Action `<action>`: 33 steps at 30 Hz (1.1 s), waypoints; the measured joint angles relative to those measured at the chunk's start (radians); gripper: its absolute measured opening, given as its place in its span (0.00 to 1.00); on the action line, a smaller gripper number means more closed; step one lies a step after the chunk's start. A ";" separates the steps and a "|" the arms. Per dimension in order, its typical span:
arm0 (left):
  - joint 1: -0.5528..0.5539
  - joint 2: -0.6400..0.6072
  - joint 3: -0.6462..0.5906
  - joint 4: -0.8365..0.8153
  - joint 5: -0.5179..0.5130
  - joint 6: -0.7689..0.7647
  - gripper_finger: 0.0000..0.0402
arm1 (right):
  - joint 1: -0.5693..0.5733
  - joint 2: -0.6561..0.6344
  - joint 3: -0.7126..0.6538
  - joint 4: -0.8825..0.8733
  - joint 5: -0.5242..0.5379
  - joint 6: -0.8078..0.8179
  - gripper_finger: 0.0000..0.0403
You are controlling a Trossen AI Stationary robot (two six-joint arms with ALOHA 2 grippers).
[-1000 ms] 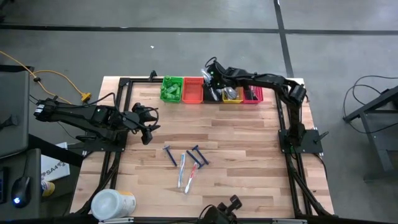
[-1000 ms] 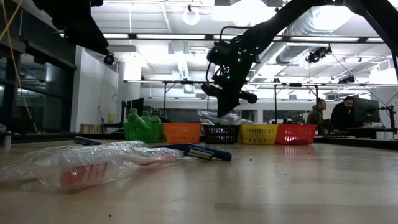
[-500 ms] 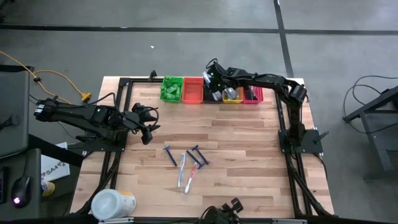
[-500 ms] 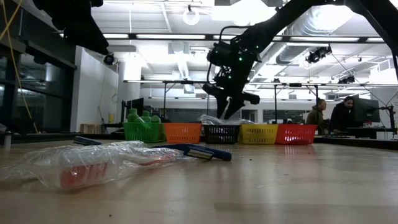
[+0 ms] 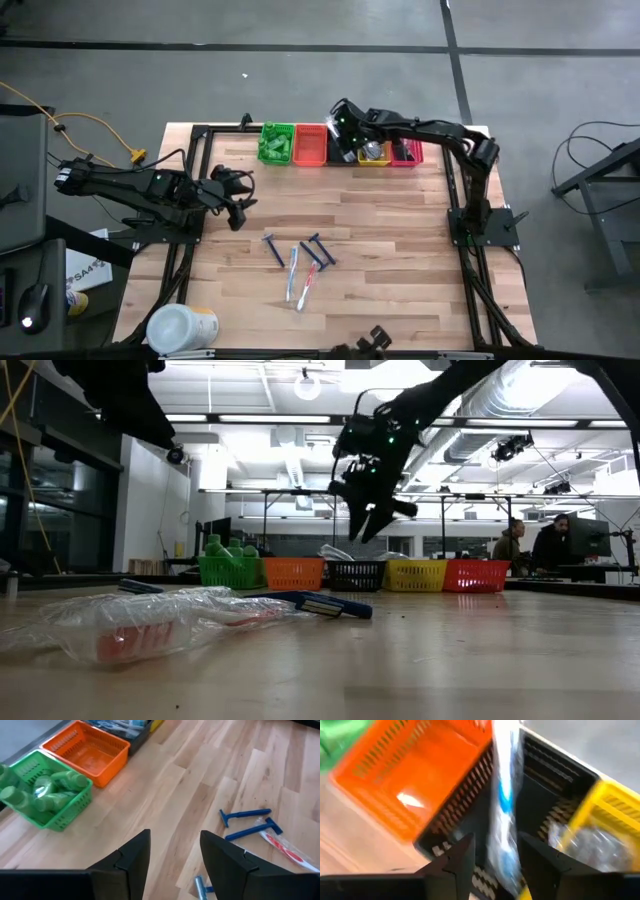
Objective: Pick & Place Travel size toiletries
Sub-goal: Put the left blue razor into the orange bin
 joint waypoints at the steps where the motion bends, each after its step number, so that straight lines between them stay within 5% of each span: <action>1: 0.000 0.000 0.000 -0.004 -0.005 -0.005 0.42 | 0.008 -0.011 0.000 -0.029 0.014 -0.007 0.35; 11: 0.000 0.000 0.000 -0.027 -0.034 -0.091 0.42 | 0.250 -0.168 -0.110 -0.085 0.279 -0.017 0.31; 21: 0.000 0.042 0.000 -0.068 -0.005 -0.226 0.42 | 0.531 -0.437 -0.470 0.241 0.260 0.150 0.30; 30: 0.002 0.198 0.001 -0.067 0.041 -0.337 0.42 | 0.708 -0.471 -0.510 0.281 0.275 0.208 0.30; 33: 0.047 0.273 0.002 -0.066 0.139 -0.345 0.42 | 0.752 -0.471 -0.510 0.281 0.299 0.208 0.30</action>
